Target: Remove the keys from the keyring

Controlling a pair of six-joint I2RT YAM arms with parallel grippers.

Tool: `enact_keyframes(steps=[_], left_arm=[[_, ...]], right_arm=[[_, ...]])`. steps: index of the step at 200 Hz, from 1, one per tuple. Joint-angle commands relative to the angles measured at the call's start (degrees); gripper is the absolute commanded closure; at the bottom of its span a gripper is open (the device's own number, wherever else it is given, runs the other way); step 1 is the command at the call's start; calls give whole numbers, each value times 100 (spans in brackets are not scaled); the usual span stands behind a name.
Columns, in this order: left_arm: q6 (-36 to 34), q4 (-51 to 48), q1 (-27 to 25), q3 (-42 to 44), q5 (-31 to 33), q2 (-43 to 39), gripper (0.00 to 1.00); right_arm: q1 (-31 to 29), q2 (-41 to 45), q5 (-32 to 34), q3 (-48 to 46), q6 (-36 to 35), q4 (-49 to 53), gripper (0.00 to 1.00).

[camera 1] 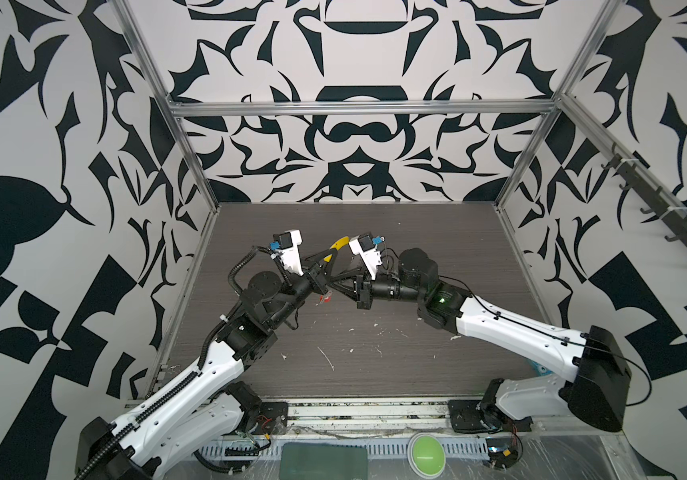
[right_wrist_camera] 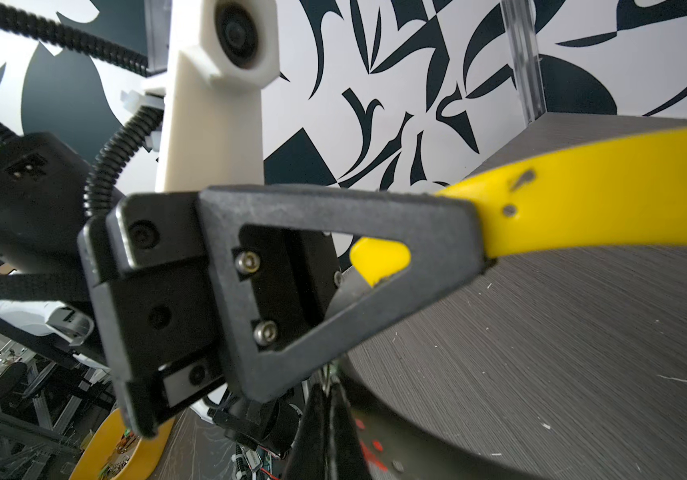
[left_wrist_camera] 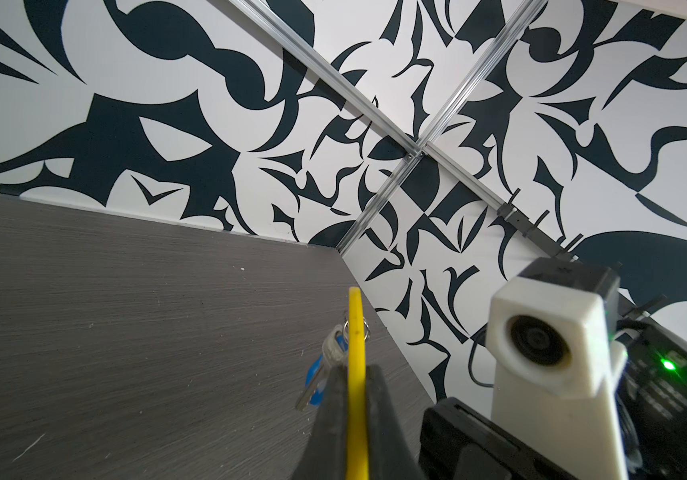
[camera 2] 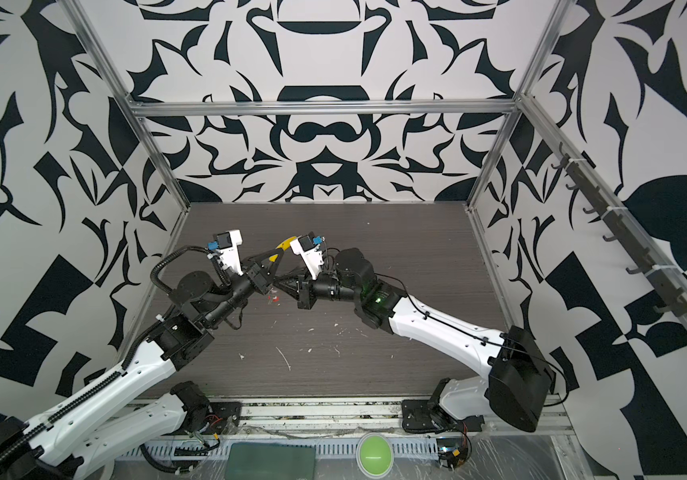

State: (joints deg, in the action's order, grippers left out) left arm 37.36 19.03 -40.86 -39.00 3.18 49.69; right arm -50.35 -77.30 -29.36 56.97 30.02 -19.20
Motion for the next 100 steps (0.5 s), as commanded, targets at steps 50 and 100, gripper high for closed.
enact_keyframes(steps=[50,100], left_arm=[[135,-264,-18,-96,466,-153,100],[421,-611,-18,-193,846,-203,100]], right_arm=[[-22,563,877,-316,-119,-351,100],[-27,707,1020,-441,-161,-354,100]])
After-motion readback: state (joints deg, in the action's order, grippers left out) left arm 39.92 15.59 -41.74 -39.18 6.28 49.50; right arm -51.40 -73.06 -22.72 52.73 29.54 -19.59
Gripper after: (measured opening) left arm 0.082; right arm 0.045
